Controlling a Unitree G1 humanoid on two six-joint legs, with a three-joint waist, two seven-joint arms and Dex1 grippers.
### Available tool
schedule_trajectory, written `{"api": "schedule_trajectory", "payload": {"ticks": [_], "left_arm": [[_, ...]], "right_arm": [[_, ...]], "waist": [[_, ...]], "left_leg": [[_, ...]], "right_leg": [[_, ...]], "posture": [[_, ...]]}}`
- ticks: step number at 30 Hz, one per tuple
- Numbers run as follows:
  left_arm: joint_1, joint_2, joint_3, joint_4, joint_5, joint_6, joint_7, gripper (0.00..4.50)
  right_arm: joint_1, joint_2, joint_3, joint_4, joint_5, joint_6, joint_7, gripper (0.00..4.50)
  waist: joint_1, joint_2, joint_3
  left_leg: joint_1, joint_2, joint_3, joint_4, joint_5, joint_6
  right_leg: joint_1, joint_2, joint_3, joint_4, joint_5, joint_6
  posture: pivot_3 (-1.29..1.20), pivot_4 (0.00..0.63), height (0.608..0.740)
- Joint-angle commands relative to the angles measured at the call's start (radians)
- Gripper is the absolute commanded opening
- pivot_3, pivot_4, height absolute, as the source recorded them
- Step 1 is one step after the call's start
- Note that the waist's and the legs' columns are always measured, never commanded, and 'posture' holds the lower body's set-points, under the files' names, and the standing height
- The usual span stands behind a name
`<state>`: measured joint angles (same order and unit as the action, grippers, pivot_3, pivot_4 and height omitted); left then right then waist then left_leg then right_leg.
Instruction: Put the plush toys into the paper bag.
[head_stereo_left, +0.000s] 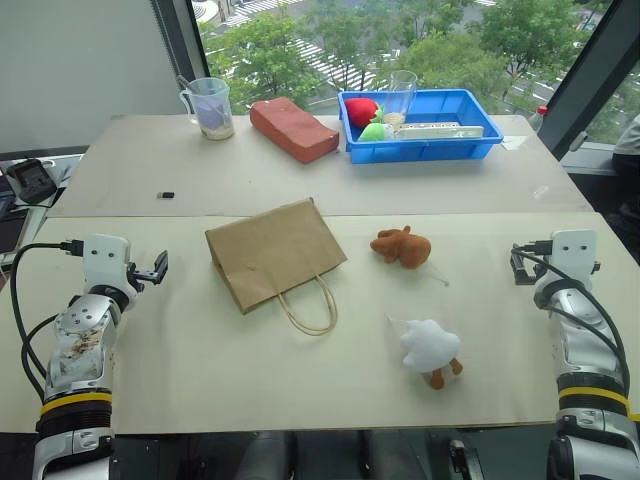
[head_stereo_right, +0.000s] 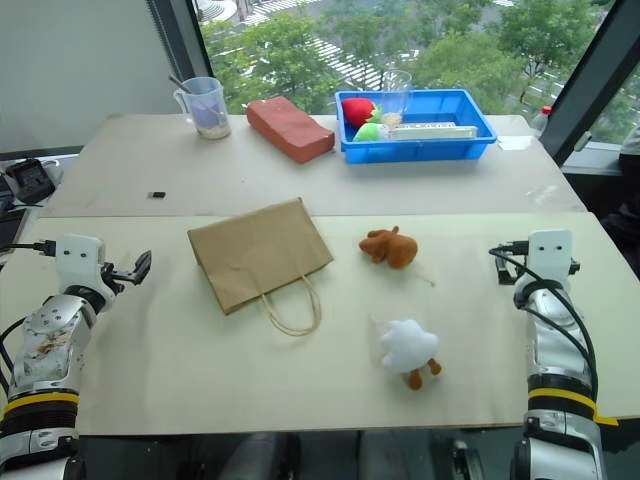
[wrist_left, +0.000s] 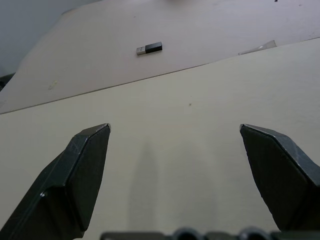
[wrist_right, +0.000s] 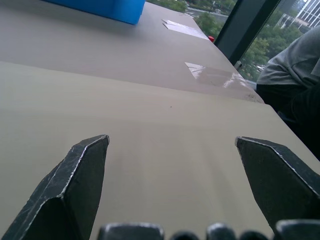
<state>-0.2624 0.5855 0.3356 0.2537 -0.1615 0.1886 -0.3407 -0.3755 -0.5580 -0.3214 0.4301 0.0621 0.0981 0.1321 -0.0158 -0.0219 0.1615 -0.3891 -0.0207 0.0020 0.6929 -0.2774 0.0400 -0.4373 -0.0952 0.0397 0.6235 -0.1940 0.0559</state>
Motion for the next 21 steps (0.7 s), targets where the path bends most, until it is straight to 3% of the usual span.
{"api": "schedule_trajectory", "payload": {"ticks": [1, 7, 11, 17, 21], "left_arm": [[0.004, 0.044, 0.016, -0.063, -0.017, -0.008, -0.044, 4.41], [0.009, 0.217, -0.088, -0.362, -0.103, 0.014, -0.383, 4.41], [-0.011, 0.292, -0.184, -0.464, -0.127, -0.011, -0.552, 4.41], [-0.066, 0.294, -0.369, -0.489, -0.105, -0.166, -0.793, 4.41], [-0.092, 0.268, -0.462, -0.384, -0.027, -0.353, -0.871, 4.41]], "right_arm": [[-0.025, -0.043, -0.003, -0.027, -0.001, -0.006, 0.027, 4.50], [-0.050, -0.092, 0.045, -0.111, 0.021, 0.020, 0.149, 4.50], [-0.045, -0.105, 0.082, -0.230, 0.055, 0.068, 0.268, 4.50], [-0.008, -0.142, 0.177, -0.581, 0.253, 0.270, 0.549, 4.50], [0.032, -0.167, 0.222, -0.773, 0.338, 0.399, 0.610, 4.50]], "waist": [[0.000, 0.000, 0.000], [-0.001, 0.000, 0.000], [-0.002, 0.001, 0.000], [0.000, 0.001, 0.000], [0.003, 0.001, 0.000]], "left_leg": [[0.000, 0.000, 0.000, 0.000, 0.000, 0.000], [-0.001, 0.000, 0.000, 0.000, 0.000, 0.000], [0.000, 0.000, 0.000, -0.001, 0.000, 0.000], [-0.001, 0.001, 0.001, -0.001, 0.000, 0.000], [-0.001, 0.002, 0.001, -0.001, -0.001, 0.001]], "right_leg": [[0.000, 0.000, 0.000, 0.000, 0.000, 0.000], [-0.001, 0.000, 0.000, -0.001, 0.000, 0.000], [0.000, 0.000, 0.000, -0.005, 0.000, 0.000], [0.000, 0.002, 0.000, -0.007, 0.000, 0.000], [0.000, 0.003, -0.001, -0.008, 0.000, 0.000]], "posture": [[0.00, 0.150, 0.740], [0.00, 0.150, 0.740], [0.00, 0.150, 0.740], [0.00, 0.150, 0.740], [0.00, 0.150, 0.740]]}}
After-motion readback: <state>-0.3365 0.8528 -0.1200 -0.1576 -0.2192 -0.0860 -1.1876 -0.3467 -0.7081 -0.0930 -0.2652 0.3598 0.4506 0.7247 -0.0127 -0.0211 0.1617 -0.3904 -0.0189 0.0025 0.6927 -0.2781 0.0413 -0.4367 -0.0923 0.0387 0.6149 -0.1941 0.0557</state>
